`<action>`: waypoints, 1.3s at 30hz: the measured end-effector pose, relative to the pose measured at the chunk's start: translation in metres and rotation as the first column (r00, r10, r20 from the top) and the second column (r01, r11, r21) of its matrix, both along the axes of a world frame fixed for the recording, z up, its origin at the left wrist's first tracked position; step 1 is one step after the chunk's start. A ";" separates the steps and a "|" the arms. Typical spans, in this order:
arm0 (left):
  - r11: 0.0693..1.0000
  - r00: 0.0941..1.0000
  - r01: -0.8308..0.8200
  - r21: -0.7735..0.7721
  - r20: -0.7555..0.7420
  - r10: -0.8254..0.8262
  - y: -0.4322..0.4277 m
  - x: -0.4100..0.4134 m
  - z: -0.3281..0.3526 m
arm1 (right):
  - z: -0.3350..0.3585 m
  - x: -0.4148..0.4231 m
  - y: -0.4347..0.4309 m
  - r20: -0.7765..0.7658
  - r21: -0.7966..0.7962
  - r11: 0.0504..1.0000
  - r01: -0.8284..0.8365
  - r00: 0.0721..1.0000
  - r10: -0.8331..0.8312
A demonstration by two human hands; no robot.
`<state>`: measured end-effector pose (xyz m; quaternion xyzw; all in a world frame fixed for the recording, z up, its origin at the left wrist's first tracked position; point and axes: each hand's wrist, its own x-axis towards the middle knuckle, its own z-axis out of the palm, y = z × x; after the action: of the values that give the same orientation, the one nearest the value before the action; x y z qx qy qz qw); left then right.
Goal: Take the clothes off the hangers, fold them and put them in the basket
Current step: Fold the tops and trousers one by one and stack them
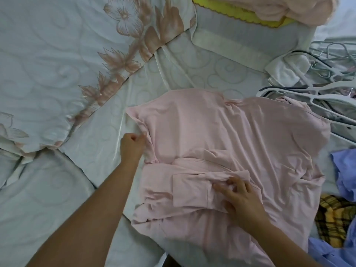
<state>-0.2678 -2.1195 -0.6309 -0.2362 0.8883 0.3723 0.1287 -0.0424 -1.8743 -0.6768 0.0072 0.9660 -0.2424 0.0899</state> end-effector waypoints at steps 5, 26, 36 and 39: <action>0.978 0.974 -0.188 0.093 0.148 0.173 0.010 -0.064 -0.026 | -0.004 -0.004 -0.001 -0.031 0.048 0.998 0.032 0.999 -0.030; 0.974 0.966 0.223 -0.025 -0.128 -0.225 0.012 0.092 -0.007 | -0.001 0.001 0.003 -0.038 -0.048 0.998 0.046 0.998 -0.048; 0.891 0.848 0.418 0.179 0.276 -0.453 -0.069 0.142 -0.003 | 0.012 -0.004 0.009 0.175 -0.365 0.827 0.428 0.904 -0.391; 0.886 0.867 0.439 0.151 0.186 -0.461 -0.077 0.158 0.007 | 0.018 -0.002 0.009 0.185 -0.268 0.875 0.403 0.913 -0.363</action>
<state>-0.1098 -2.1963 -0.6237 -0.0547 0.8787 0.3496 0.3203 -0.0447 -1.8653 -0.6588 0.2004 0.8892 -0.3985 0.1021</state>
